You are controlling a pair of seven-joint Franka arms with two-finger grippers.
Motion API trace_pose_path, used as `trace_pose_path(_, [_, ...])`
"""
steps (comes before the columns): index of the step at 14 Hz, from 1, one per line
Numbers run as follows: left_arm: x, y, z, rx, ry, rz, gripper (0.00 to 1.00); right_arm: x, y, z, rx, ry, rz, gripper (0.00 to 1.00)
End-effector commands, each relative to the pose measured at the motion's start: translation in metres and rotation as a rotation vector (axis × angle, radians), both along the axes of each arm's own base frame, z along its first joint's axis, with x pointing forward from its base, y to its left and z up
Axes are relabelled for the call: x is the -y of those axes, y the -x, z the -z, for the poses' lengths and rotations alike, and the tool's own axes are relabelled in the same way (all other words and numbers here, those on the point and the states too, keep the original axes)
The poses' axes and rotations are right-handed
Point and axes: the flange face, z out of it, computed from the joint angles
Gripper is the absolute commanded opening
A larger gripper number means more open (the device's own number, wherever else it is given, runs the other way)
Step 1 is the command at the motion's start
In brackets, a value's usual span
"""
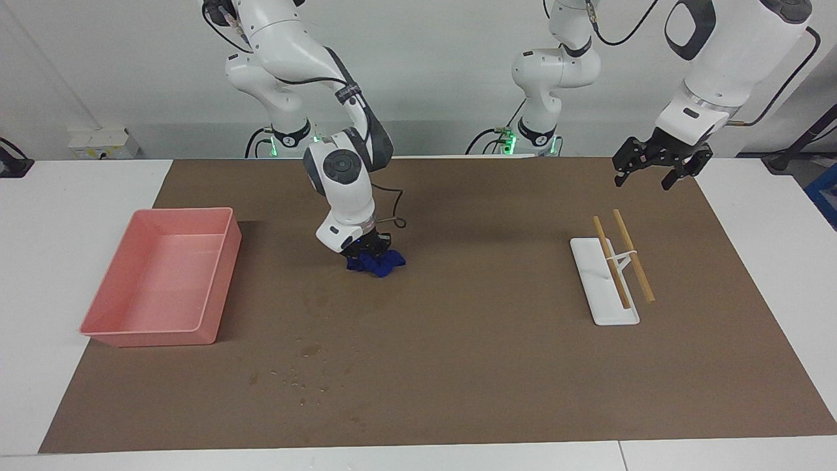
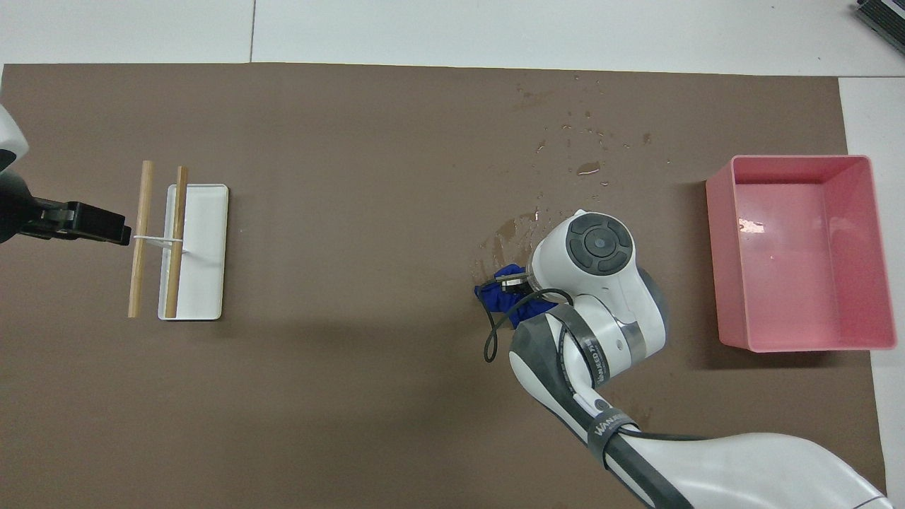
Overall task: Wipe water with towel using both arms
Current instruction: 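Wipe the towel back and forth over the wet area with the right gripper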
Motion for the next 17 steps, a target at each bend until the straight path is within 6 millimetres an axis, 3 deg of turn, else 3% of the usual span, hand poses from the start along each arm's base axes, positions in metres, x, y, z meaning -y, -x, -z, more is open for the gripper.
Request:
trace_pose_path(1, [0.001,0.01,-0.002,0.0,0.009,-0.011,1.0,0.05,-0.006,0.026,0.009,0.076,-0.095,0.0])
trace_pose_path(6, [0.0,0.012,-0.02,-0.031,-0.017,-0.004,1.0,0.145,-0.052,0.03,0.126,0.095,-0.228,0.0])
trace_pose_path(8, [0.0,0.014,-0.028,-0.029,-0.024,-0.001,1.0,0.158,-0.068,0.028,0.181,0.08,-0.224,0.0])
trace_pose_path(10, [0.003,0.015,-0.028,-0.029,-0.029,0.008,1.0,0.153,-0.091,0.033,0.225,0.061,-0.214,0.0])
trace_pose_path(12, [0.003,0.014,-0.028,-0.024,-0.031,0.01,1.0,0.134,-0.111,0.039,0.259,0.036,-0.207,0.0])
trace_pose_path(14, [0.003,0.017,-0.025,-0.026,-0.028,0.005,1.0,0.093,-0.12,0.03,0.29,0.009,-0.16,0.0])
trace_pose_path(17, [-0.005,0.019,-0.023,-0.035,-0.027,-0.015,1.0,0.051,-0.127,0.015,0.322,-0.027,-0.074,0.0])
